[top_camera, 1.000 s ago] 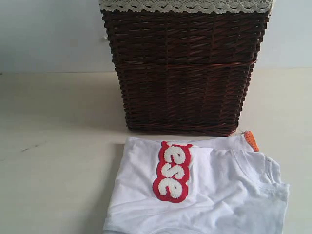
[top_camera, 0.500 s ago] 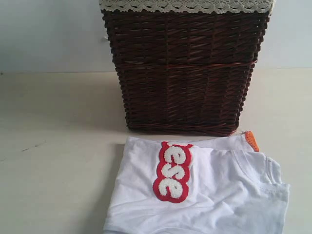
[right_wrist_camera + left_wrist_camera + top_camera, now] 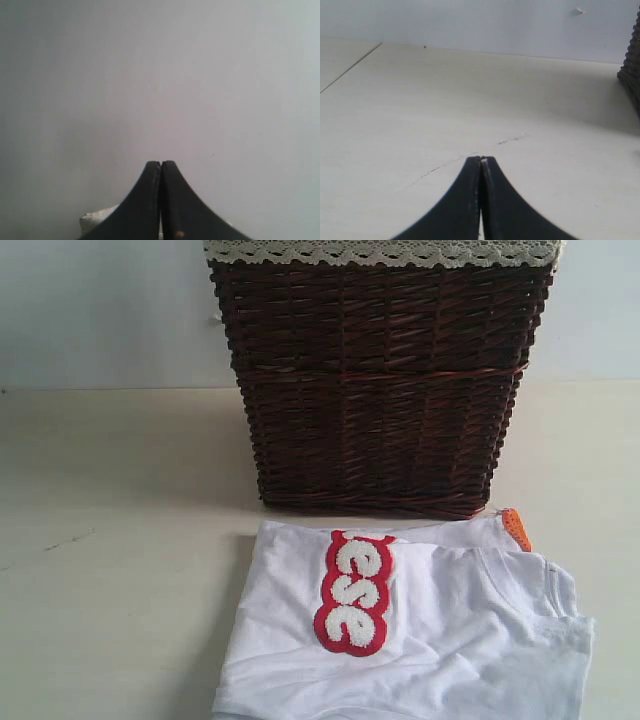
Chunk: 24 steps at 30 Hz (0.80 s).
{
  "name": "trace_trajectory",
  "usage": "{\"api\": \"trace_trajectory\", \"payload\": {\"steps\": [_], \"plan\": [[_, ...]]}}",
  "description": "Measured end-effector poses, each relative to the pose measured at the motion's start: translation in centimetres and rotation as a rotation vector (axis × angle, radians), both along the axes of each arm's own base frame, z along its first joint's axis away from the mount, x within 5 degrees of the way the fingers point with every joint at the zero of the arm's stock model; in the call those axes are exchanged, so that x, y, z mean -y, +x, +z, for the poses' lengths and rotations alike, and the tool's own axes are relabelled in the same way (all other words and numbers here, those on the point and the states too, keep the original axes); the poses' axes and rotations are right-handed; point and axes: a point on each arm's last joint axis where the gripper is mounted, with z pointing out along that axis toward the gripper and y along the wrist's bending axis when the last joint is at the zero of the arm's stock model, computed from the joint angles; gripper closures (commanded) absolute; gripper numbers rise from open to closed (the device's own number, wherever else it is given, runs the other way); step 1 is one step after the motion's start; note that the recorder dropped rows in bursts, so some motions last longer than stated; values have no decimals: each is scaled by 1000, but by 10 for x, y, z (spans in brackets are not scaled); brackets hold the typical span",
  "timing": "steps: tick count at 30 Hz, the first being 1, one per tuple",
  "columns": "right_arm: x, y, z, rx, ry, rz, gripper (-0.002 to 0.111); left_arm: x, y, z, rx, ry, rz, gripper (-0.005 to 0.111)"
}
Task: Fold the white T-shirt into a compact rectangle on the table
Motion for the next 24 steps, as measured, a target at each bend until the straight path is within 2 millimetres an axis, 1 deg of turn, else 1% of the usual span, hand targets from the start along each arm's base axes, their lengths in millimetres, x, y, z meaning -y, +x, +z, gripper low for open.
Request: {"api": "trace_trajectory", "payload": {"steps": [18, 24], "plan": [[0, 0, 0, 0, -2, -2, 108, 0, 0, 0, 0, 0, 0, 107], [1, 2, -1, 8, -78, -108, 108, 0, 0, 0, 0, 0, 0, 107]]}}
